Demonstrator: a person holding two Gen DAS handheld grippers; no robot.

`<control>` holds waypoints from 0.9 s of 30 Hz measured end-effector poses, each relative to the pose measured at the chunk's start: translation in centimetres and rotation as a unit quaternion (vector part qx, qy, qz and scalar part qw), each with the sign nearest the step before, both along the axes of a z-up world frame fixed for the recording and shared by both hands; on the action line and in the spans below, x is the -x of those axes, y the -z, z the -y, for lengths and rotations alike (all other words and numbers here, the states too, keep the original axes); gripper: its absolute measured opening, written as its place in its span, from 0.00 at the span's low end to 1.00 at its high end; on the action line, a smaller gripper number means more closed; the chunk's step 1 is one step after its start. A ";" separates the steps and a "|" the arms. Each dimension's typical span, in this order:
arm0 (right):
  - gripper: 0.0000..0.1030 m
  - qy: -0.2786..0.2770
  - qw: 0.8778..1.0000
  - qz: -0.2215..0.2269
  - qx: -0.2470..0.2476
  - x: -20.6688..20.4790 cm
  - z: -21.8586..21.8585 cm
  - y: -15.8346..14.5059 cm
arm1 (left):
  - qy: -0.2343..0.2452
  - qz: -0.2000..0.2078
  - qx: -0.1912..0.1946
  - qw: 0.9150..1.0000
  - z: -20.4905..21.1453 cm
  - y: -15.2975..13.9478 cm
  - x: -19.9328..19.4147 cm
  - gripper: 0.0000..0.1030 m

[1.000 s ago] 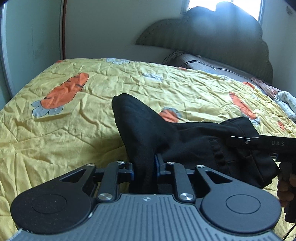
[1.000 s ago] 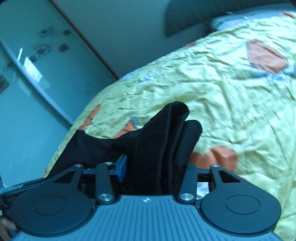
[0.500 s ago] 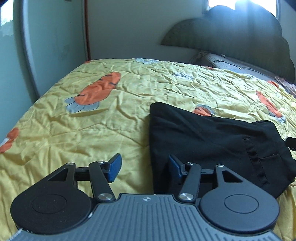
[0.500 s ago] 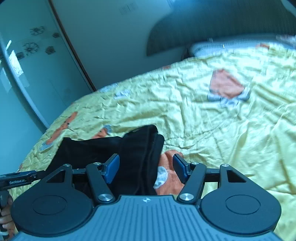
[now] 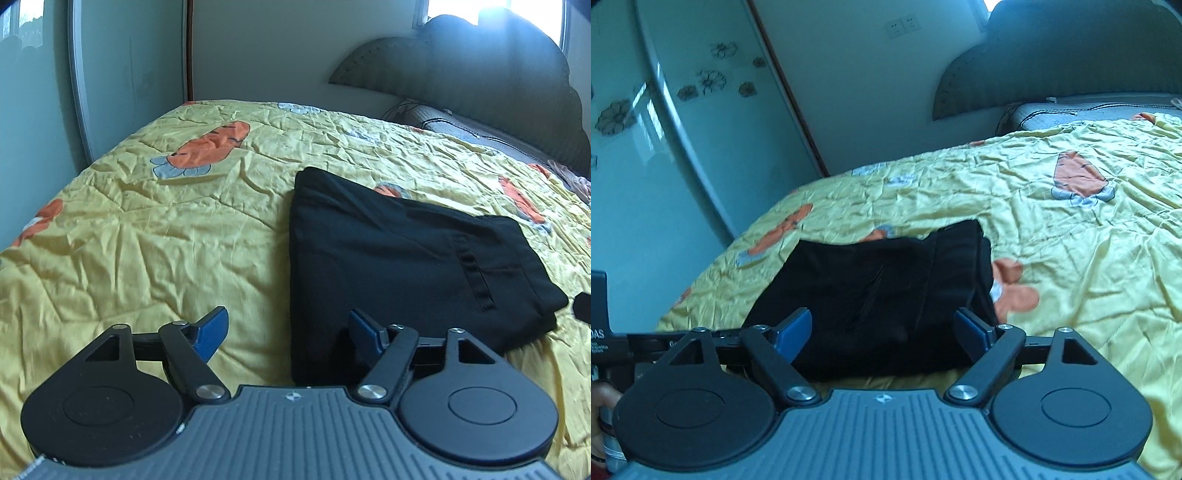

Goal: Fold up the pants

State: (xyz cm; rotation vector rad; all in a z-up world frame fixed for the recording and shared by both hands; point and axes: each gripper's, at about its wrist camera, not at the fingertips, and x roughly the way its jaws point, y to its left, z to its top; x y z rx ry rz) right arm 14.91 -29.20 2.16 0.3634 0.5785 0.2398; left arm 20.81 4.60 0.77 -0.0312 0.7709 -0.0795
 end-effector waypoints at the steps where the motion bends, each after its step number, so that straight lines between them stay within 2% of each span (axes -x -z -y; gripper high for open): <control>1: 0.82 -0.001 1.000 -0.003 0.003 0.3 -0.3 0.0 | 0.001 0.000 -0.001 1.000 0.1 0.0 0.4 0.75; 6: 0.82 -0.034 0.999 -0.001 0.021 2.5 -2.5 -1.0 | 0.009 -0.008 0.001 1.000 0.6 0.5 2.2 0.78; 8: 0.83 -0.052 0.999 -0.009 -0.010 3.6 -2.9 -1.9 | 0.012 -0.015 0.003 1.000 0.8 0.9 2.7 0.78; 9: 0.83 -0.071 0.996 -0.017 -0.050 3.9 -2.7 -2.3 | 0.014 -0.016 0.004 1.000 0.9 1.0 3.0 0.78; 10: 0.83 -0.094 0.989 -0.028 -0.112 4.2 -2.3 -2.6 | 0.015 -0.017 0.006 1.000 1.0 1.1 3.3 0.78; 11: 0.83 -0.120 0.974 -0.038 -0.187 4.5 -1.7 -2.7 | 0.016 -0.017 0.007 1.000 1.0 1.2 3.5 0.78; 12: 0.85 -0.148 0.952 -0.045 -0.266 4.6 -1.0 -2.6 | 0.017 -0.017 0.008 1.000 1.1 1.2 3.8 0.78; 13: 0.88 -0.165 0.931 -0.045 -0.324 4.6 -0.5 -2.4 | 0.018 -0.015 0.007 1.000 1.3 1.3 4.0 0.78; 14: 0.95 -0.167 0.922 -0.036 -0.347 4.8 -0.3 -2.4 | 0.019 -0.014 0.005 1.000 1.4 1.3 4.2 0.78; 15: 1.00 -0.158 0.929 -0.022 -0.334 5.1 -0.2 -2.6 | 0.019 -0.011 0.003 1.000 1.6 1.4 4.4 0.78; 16: 1.00 -0.141 0.946 -0.009 -0.291 5.2 -0.4 -2.8 | 0.019 -0.010 0.000 1.000 1.8 1.5 4.5 0.78; 18: 1.00 -0.089 0.981 -0.008 -0.172 5.3 -1.6 -2.5 | 0.019 -0.009 -0.003 1.000 2.2 1.7 4.8 0.78; 19: 1.00 -0.066 0.991 -0.010 -0.116 5.2 -2.4 -2.1 | 0.018 -0.009 -0.003 1.000 2.2 1.8 4.9 0.79; 21: 1.00 -0.041 0.999 -0.007 -0.022 5.1 -3.9 -0.9 | 0.017 -0.013 0.000 1.000 2.3 2.0 5.0 0.79; 22: 1.00 -0.031 0.999 -0.006 0.008 5.1 -4.5 -0.3 | 0.017 -0.015 0.001 1.000 2.4 2.2 5.1 0.79; 25: 1.00 -0.009 0.998 -0.003 0.062 5.1 -5.7 1.2 | 0.017 -0.016 -0.005 1.000 2.6 2.5 5.2 0.79; 27: 1.00 0.002 0.997 -0.004 0.079 5.0 -6.1 1.8 | 0.018 -0.012 -0.013 1.000 2.8 2.6 5.4 0.80</control>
